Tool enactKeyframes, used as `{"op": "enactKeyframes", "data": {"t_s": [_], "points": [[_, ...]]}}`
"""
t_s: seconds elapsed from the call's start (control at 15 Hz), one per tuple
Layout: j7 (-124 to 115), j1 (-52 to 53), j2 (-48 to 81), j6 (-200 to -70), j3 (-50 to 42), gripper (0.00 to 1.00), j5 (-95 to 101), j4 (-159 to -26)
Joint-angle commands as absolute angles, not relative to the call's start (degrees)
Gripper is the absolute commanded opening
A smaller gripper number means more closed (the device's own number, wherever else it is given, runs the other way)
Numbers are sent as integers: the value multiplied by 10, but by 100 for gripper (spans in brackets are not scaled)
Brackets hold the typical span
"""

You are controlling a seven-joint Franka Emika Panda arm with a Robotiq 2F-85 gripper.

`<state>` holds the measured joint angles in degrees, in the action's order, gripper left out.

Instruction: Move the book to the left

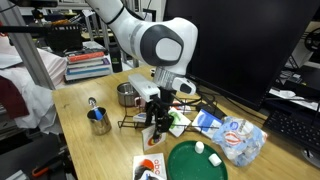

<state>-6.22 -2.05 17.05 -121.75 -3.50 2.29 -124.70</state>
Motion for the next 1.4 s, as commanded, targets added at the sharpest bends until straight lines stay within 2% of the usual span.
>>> {"op": "enactKeyframes", "data": {"t_s": [0.0, 0.4, 0.53, 0.6, 0.93, 1.33], "points": [[-40, -29, 177, -1205, -33, 42, 5, -1233], [-41, -31, 174, -1204, -36, 0, -3, -1237], [-42, -29, 163, -1209, -38, 0, 0, -1244], [-43, -31, 156, -1208, -38, 4, -4, -1247], [-81, -26, 94, -1211, -48, 4, 6, -1271], [-151, -4, -50, -1195, -24, 4, 29, -1314]]}}
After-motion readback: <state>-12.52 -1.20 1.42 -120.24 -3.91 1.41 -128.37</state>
